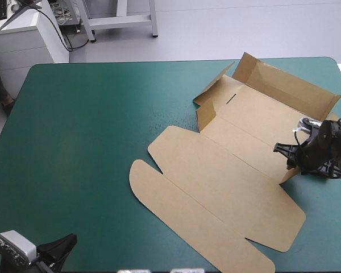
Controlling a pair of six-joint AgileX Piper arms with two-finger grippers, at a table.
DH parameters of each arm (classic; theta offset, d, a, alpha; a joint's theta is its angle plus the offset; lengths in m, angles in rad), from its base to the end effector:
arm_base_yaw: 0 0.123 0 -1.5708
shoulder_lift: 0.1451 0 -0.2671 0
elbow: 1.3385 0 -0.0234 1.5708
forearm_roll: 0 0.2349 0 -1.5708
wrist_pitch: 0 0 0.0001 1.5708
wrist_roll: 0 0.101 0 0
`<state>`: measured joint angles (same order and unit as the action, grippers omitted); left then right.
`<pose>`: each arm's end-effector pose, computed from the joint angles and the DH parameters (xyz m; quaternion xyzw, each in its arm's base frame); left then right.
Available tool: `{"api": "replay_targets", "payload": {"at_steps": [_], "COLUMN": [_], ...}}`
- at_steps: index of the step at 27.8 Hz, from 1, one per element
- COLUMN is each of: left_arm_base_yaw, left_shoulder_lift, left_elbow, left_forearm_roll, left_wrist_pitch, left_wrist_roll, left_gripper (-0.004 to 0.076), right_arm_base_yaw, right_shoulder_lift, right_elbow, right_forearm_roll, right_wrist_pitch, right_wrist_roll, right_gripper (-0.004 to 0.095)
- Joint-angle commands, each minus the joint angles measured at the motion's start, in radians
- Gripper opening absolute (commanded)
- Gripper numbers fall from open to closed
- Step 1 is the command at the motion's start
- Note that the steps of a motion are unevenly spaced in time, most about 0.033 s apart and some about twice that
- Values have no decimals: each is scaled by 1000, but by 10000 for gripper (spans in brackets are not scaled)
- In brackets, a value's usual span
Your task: Fold the box
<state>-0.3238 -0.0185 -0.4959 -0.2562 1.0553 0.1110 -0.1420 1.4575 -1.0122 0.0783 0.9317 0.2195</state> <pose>-0.0028 -0.0226 0.2670 0.1868 0.8201 -0.1827 0.5091 0.2629 -0.0312 0.2327 0.1963 0.9699 0.0398 0.1385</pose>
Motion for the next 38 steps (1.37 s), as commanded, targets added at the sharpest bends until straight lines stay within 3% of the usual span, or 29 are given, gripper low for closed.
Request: {"api": "replay_targets", "payload": {"at_steps": [1,3,10,16,30,38], "left_arm_base_yaw": [-5,-5,-5,-5,-5,-5], "left_shoulder_lift": [-2,-2,-2,-2,-2,-2], "left_elbow": [-24,-24,-24,-24,-24,-24], "left_forearm_roll": [-20,-20,-20,-20,-20,-20], "left_wrist_pitch": [-76,-76,-76,-76,-76,-76], "left_wrist_roll": [1,1,1,1,1,1], "left_gripper": [-8,-8,-8,-8,-8,-8], "right_arm_base_yaw": [-8,-8,-8,32,384,587], "right_shoulder_lift": [-22,-21,49,200,548,628], "right_elbow": [-34,-35,-105,-331,-938,-1036], "right_forearm_roll": [-1,-1,-6,19,-129,-123], "right_wrist_pitch": [-18,-8,-5,104,320,320], "right_wrist_roll": [-29,-80,-266,-422,-709,-964], "right_gripper": [139,-8,-19,-19,-19,-19]}}
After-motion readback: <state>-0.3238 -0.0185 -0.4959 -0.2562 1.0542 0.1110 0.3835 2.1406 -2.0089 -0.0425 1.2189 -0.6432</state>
